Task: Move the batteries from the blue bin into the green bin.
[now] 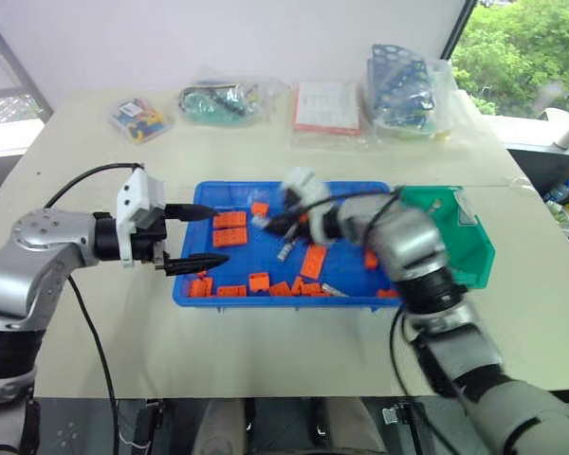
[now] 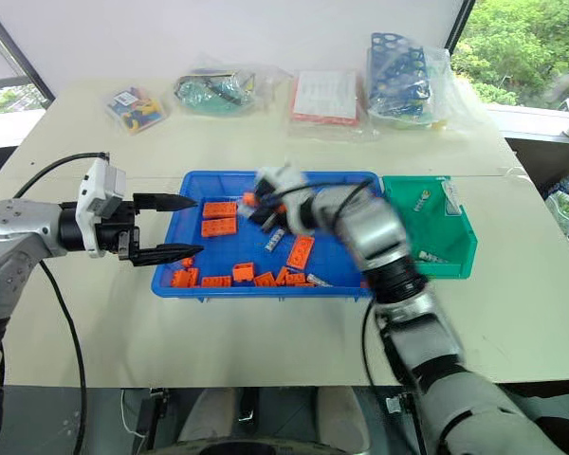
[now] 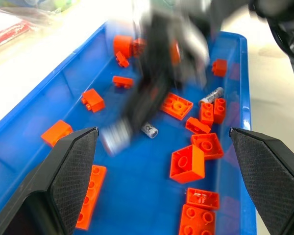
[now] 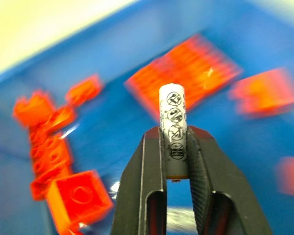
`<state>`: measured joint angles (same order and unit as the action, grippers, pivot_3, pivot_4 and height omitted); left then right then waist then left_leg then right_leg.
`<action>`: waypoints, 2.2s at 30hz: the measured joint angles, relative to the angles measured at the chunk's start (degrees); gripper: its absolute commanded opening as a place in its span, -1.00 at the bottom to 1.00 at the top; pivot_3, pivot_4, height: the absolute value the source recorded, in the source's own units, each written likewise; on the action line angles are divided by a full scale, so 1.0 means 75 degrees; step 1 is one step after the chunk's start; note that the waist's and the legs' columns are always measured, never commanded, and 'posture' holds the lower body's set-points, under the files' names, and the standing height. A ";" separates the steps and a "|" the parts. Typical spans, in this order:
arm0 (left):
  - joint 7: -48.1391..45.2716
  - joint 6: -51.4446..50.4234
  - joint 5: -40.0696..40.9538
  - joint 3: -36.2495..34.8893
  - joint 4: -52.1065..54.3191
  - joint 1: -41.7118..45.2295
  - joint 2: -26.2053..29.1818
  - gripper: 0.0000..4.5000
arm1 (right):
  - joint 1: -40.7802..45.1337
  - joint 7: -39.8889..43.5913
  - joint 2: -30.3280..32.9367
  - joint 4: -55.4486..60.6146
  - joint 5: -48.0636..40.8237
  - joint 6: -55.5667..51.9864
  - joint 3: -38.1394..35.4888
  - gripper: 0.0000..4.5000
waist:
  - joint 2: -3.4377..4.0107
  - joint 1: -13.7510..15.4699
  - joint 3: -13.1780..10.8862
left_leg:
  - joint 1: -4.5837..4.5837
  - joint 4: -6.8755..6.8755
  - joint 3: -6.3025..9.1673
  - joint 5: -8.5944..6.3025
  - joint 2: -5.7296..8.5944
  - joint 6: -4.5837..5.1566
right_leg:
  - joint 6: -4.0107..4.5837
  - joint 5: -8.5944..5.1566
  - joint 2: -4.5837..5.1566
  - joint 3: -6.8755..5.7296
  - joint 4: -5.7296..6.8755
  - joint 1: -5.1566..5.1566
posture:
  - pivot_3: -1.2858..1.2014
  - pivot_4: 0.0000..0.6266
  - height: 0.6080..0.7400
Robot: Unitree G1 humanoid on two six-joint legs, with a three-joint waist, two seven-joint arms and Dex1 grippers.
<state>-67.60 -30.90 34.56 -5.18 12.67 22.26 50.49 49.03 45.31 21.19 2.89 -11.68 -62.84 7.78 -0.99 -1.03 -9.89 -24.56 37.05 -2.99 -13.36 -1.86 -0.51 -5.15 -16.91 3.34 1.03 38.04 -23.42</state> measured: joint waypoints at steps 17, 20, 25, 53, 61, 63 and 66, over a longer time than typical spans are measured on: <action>-0.0329 0.0374 -0.0353 0.0606 -0.0741 0.0844 -0.0524 1.00 | -0.2889 -0.0351 0.3963 0.1669 -0.0382 -0.0620 -0.2409 0.28 | -0.0005 0.0001 0.0003 | 0.0013 0.0005 -0.0016 -0.0013 -0.0007 0.0023 | 0.0001 -0.0001 -0.0044 0.0037 -0.0006 0.0005 | 0.03 -0.52 0.99; -0.0401 0.0397 -0.0395 0.0646 -0.0884 0.0989 -0.0566 1.00 | -0.2443 -0.0470 0.3847 0.1543 -0.0428 -0.0329 -0.2252 0.28 | -0.0002 0.0000 0.0000 | 0.0010 0.0006 -0.0020 -0.0013 -0.0007 0.0023 | 0.0001 -0.0001 -0.0044 0.0041 -0.0006 0.0000 | 0.03 -0.52 0.99; -0.0439 0.0420 -0.0482 0.0768 -0.0929 0.1057 -0.0682 1.00 | -0.1091 -0.0270 0.2759 0.1728 -0.0992 0.0349 -0.1708 0.28 | -0.0003 -0.0016 0.0000 | 0.0011 0.0004 -0.0006 -0.0013 -0.0027 0.0023 | 0.0003 -0.0002 -0.0075 0.0041 -0.0003 0.0000 | 0.03 -0.52 0.99; 0.0248 -0.0106 -0.0171 -0.0014 0.0205 0.0109 -0.0412 1.00 | 0.0637 0.3149 0.0669 -0.3931 0.2156 0.7715 0.3203 0.28 | -0.0005 0.0019 -0.0001 | 0.0007 0.0022 -0.0010 -0.0011 -0.0029 0.0020 | 0.0001 0.0000 -0.0060 0.0036 0.0008 0.0001 | 0.03 -0.52 0.99; 0.0300 -0.0153 -0.0171 -0.0033 0.0223 0.0163 -0.0411 1.00 | 0.1182 0.3381 0.0108 -0.5594 0.2584 0.8748 0.3113 -0.26 | -0.0007 -0.0018 0.0001 | 0.0025 0.0019 -0.0010 -0.0010 -0.0028 0.0019 | 0.0002 0.0000 -0.0063 0.0036 0.0011 0.0013 | 0.03 -0.52 0.99; 0.0299 -0.0155 -0.0171 -0.0031 0.0223 0.0237 -0.0411 1.00 | 0.1194 0.3285 -0.0034 -0.5831 0.2600 0.8839 0.3037 -0.72 | -0.0007 -0.0018 0.0001 | 0.0025 0.0019 -0.0010 -0.0010 -0.0030 0.0018 | 0.0002 0.0000 -0.0063 0.0036 0.0012 0.0013 | 0.03 -0.52 0.99; 0.0288 -0.0156 -0.0170 -0.0031 0.0223 0.0329 -0.0411 1.00 | 0.1124 0.3234 -0.0052 -0.5751 0.2627 0.8723 0.2869 -0.97 | -0.0006 -0.0005 0.0002 | 0.0025 0.0021 -0.0010 -0.0009 -0.0035 0.0016 | 0.0002 0.0000 -0.0060 0.0036 0.0014 0.0015 | 0.03 -0.52 0.99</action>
<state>-65.45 -32.07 33.29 -5.42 14.34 24.72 47.40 57.47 69.56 20.80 -40.24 8.02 2.58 29.29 -1.04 -1.06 -9.88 -24.38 37.21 -3.06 -13.42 -2.12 -0.39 -5.13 -16.91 2.89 1.30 38.14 -23.31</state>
